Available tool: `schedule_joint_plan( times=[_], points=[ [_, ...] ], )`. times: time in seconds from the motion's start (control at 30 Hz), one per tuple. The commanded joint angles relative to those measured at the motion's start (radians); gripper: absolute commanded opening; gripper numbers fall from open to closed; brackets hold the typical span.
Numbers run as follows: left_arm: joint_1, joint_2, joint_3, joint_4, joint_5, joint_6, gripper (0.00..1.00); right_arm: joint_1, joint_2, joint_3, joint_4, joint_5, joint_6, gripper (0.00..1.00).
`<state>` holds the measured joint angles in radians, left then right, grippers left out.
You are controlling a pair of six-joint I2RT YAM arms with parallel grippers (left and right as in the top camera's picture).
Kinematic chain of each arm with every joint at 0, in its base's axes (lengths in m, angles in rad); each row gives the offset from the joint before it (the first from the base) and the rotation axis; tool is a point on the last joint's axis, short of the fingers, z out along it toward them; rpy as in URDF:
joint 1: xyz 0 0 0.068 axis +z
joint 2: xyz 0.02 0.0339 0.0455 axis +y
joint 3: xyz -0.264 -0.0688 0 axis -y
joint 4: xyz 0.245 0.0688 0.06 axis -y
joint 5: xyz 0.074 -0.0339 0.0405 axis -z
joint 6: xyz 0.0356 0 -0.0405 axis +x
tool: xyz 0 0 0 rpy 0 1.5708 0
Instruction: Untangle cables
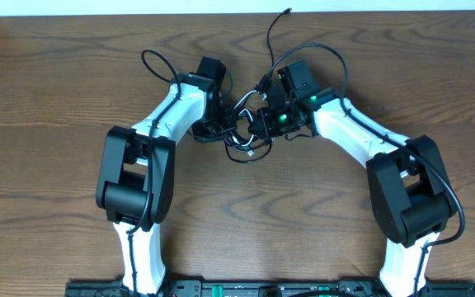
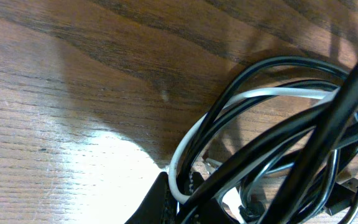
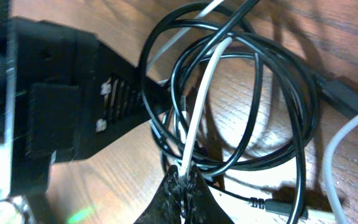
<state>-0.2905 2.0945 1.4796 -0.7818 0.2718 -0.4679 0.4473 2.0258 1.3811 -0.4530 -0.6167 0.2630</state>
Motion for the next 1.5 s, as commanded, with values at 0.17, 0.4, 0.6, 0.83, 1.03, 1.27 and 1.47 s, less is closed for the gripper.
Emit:
schedule_joint_plan(
  times=[0.17,0.4,0.6,0.83,1.03,1.27,1.47],
  points=[
    [0.014,0.011,-0.008,-0.002,-0.056,-0.005,0.08,-0.141,-0.211,0.025,-0.137,-0.259,-0.237,0.01],
    [0.026,0.011,-0.008,0.003,-0.056,-0.005,0.08,-0.222,-0.366,0.025,-0.209,-0.256,-0.258,0.01],
    [0.026,0.011,-0.008,0.006,-0.055,-0.006,0.08,-0.201,-0.351,0.024,-0.223,-0.153,-0.251,0.29],
    [0.026,0.011,-0.008,0.006,-0.008,-0.047,0.08,-0.109,-0.227,0.024,-0.152,-0.090,-0.143,0.47],
    [0.026,0.011,-0.008,0.034,0.214,-0.045,0.08,-0.092,-0.123,0.024,-0.080,-0.206,-0.130,0.46],
    [0.026,0.011,-0.008,0.133,0.395,-0.047,0.08,-0.109,-0.053,0.024,-0.047,-0.217,-0.156,0.45],
    [0.026,0.011,-0.008,0.143,0.398,-0.047,0.08,-0.114,0.008,0.024,-0.037,-0.217,-0.156,0.43]
  ],
)
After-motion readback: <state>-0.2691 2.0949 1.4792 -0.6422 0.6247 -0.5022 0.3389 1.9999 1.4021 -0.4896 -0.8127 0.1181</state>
